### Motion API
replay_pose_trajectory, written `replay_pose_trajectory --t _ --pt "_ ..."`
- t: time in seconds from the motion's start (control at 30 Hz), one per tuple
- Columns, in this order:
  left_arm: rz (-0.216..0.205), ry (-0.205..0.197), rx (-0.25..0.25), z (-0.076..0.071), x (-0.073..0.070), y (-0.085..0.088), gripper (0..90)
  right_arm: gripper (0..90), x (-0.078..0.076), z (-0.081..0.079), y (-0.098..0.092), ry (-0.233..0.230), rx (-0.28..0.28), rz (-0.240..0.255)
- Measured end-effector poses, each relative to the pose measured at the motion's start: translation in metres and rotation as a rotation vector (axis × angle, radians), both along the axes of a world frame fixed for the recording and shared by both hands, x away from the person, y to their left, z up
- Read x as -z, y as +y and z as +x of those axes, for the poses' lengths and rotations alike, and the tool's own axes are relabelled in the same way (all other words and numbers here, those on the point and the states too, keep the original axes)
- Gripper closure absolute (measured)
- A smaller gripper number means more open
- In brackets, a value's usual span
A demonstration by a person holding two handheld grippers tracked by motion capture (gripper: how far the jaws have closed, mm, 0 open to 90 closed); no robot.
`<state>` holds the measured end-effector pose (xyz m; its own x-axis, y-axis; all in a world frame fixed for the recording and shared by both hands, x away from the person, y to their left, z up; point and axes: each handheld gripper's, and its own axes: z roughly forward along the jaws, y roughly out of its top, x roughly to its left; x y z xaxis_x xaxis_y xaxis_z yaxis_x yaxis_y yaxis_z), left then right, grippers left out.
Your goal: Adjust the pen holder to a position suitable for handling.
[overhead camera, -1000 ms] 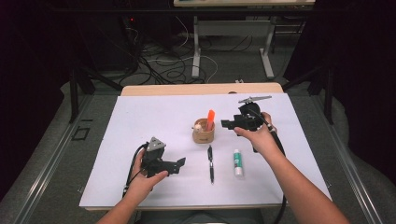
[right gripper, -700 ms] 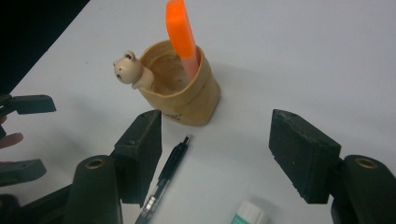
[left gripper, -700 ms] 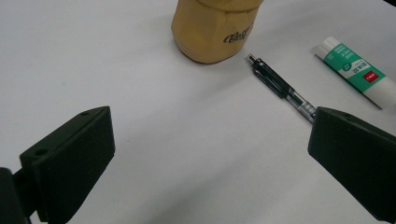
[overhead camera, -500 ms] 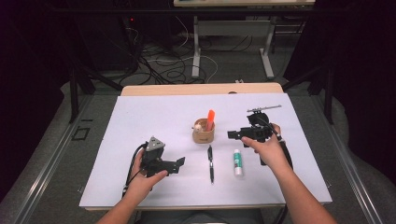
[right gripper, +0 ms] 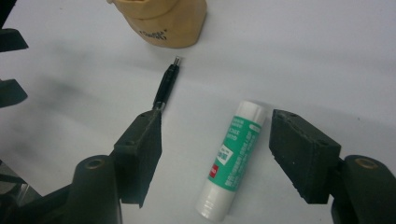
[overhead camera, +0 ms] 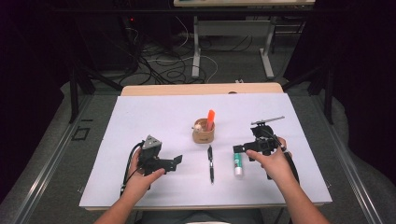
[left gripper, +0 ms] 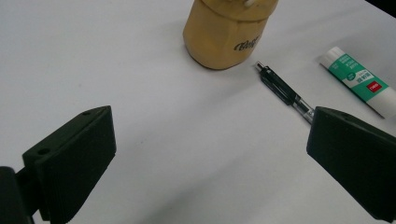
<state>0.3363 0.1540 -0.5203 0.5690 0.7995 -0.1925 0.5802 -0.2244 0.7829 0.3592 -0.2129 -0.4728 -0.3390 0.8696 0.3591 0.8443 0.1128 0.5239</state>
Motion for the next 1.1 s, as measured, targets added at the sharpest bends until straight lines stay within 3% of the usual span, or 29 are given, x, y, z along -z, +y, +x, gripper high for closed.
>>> replay_pose_trajectory --t 0.3,0.37,0.47,0.57,0.77,0.93,1.1 --pt "-0.023 0.005 -0.035 0.003 -0.003 0.009 1.6 39.6 0.015 -0.009 -0.009 0.03 0.047 0.021" --pt "-0.014 0.003 -0.037 0.004 -0.003 0.011 1.7 42.3 0.018 -0.01 -0.01 0.066 0.053 0.005" --pt "-0.022 0.009 -0.05 0.005 -0.002 0.013 1.8 45.0 0.024 -0.009 -0.011 0.138 0.075 0.02" --pt "-0.024 0.01 -0.054 0.005 -0.002 0.014 2.0 47.6 0.03 -0.01 -0.013 0.18 0.087 0.023" --pt "-0.021 0.011 -0.054 0.006 -0.001 0.015 2.0 49.0 0.038 -0.012 -0.012 0.208 0.085 0.027" --pt "-0.019 0.012 -0.049 0.006 -0.001 0.014 2.1 49.8 0.047 -0.008 -0.011 0.266 0.104 0.072" --pt "-0.019 0.011 -0.049 0.007 -0.001 0.014 2.1 51.0 0.054 -0.006 -0.01 0.3 0.111 0.063"
